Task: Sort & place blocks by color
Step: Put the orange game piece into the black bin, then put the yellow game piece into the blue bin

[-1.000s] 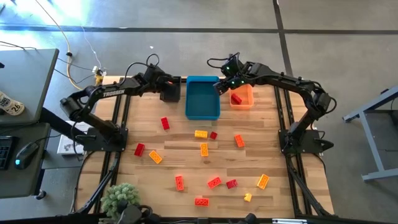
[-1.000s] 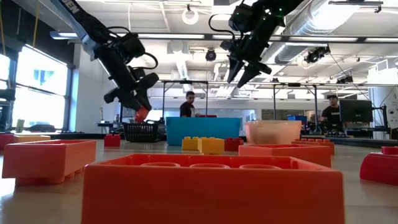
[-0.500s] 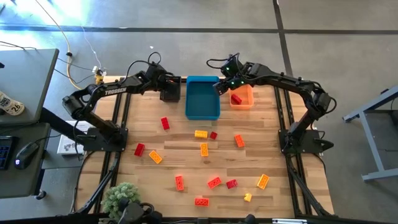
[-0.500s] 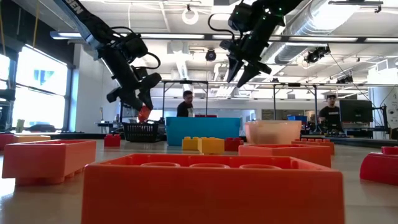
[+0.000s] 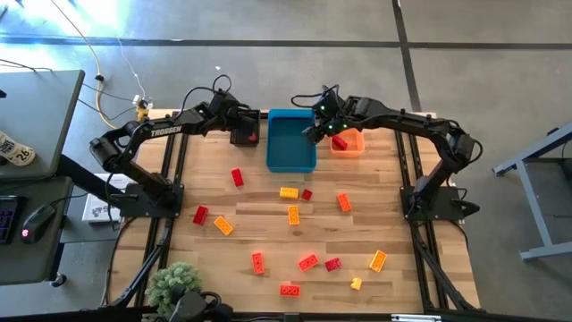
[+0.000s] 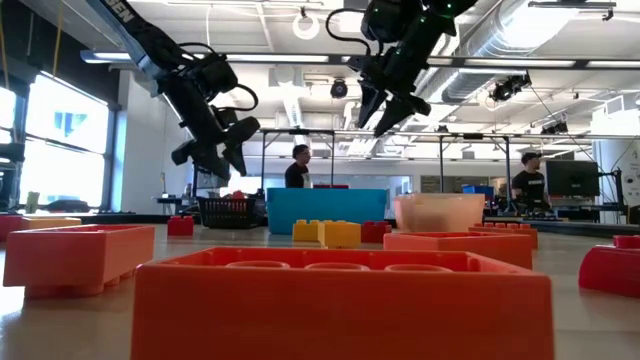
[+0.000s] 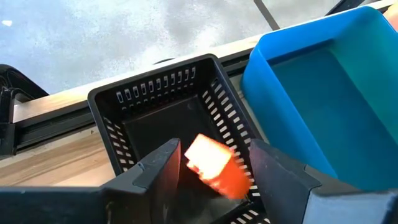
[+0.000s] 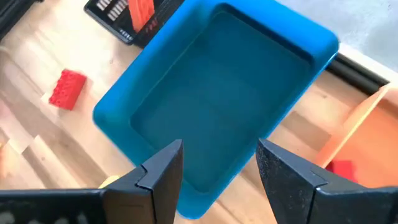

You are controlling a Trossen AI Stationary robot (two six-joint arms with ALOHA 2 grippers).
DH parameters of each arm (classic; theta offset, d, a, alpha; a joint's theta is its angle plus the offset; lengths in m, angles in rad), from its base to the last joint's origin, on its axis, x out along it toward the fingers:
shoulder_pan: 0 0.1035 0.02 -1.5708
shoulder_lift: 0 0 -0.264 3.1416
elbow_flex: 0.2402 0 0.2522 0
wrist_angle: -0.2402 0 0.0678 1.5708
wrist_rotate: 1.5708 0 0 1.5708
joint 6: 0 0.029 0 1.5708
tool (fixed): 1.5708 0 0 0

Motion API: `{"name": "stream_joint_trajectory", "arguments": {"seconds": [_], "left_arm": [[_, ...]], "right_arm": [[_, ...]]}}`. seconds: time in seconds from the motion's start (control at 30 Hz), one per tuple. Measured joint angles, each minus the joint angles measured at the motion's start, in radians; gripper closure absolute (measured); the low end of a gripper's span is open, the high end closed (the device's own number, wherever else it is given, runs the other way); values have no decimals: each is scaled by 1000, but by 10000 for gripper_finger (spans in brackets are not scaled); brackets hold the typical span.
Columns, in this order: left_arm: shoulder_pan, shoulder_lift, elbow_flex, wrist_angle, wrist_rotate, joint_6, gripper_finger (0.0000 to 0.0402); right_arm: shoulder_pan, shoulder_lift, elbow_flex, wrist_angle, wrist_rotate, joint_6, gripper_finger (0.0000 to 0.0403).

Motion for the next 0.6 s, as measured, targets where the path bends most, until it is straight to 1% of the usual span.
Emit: {"name": "stream_joint_trajectory", "arguments": {"seconds": [0.2, 0.47, 0.6], "left_arm": [[0, -11, 0, 1, 25, 8, 218], [0, -52, 1, 1, 38, 108, 218], [0, -77, 1, -1, 103, 123, 218]], "right_arm": [[64, 0, 0, -15, -7, 52, 212], [171, 0, 0, -42, -12, 124, 212], [227, 0, 0, -49, -21, 138, 212]]}}
